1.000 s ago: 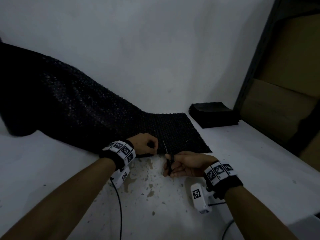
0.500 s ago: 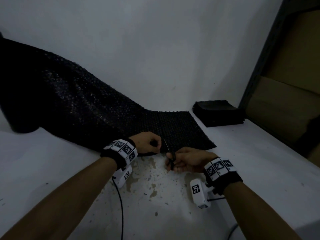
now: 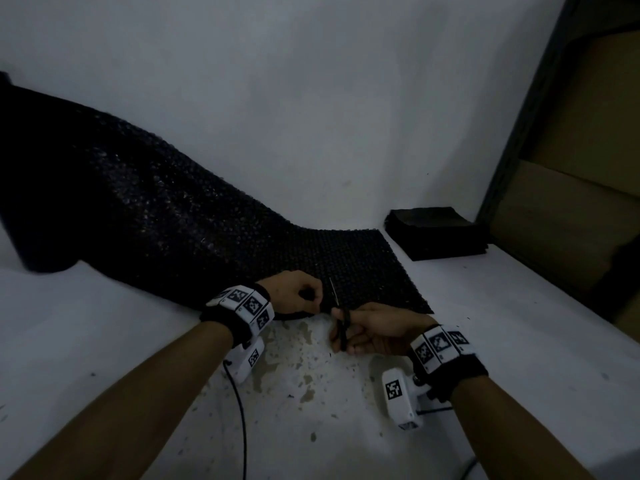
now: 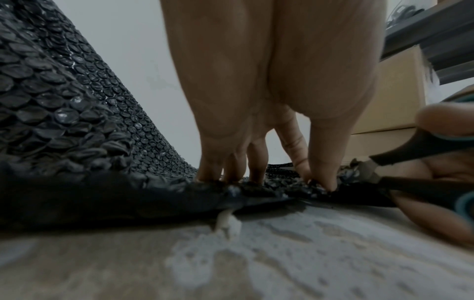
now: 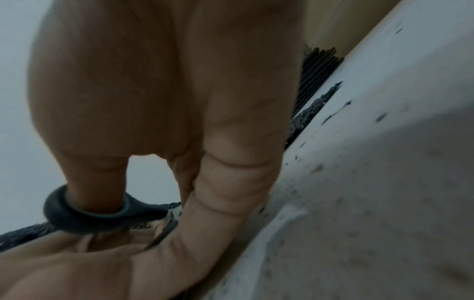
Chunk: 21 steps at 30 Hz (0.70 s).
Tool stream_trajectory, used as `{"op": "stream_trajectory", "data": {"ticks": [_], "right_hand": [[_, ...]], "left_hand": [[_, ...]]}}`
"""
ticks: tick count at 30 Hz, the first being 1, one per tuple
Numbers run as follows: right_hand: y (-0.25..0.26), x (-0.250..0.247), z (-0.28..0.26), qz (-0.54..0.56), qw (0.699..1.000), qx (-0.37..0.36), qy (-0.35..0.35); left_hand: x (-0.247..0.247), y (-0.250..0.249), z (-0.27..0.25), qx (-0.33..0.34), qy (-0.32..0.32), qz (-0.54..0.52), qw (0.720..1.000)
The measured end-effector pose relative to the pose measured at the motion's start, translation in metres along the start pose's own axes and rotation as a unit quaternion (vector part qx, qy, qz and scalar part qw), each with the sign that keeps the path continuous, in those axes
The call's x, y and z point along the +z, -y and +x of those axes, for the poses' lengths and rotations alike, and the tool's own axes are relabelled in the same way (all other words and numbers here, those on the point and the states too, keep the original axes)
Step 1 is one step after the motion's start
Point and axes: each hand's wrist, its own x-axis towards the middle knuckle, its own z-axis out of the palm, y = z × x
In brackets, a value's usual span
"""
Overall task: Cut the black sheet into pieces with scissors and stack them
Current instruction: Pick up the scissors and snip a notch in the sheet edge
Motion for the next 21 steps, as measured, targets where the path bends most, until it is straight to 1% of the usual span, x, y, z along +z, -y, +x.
{"op": "stream_trajectory", "data": {"ticks": [6,15,21], "right_hand": [[0.008,-0.004,0.011,-0.013,1.000,-0.004,-0.010],[0.015,-0.006,0.027,-0.014,0.999,-0.005,-0.029],[0.009,-0.009,0.029,-0.027,0.999,-0.041,-0.013]], "left_hand": [[-0.002,-0.002,-0.001,0.000,0.008,-0.017,1.000],[-0.003,-0.002,0.000,-0.006,0.001,-0.028,1.000],[-0.003,-0.001,-0.001,-0.006,0.006,-0.032,0.999]]}}
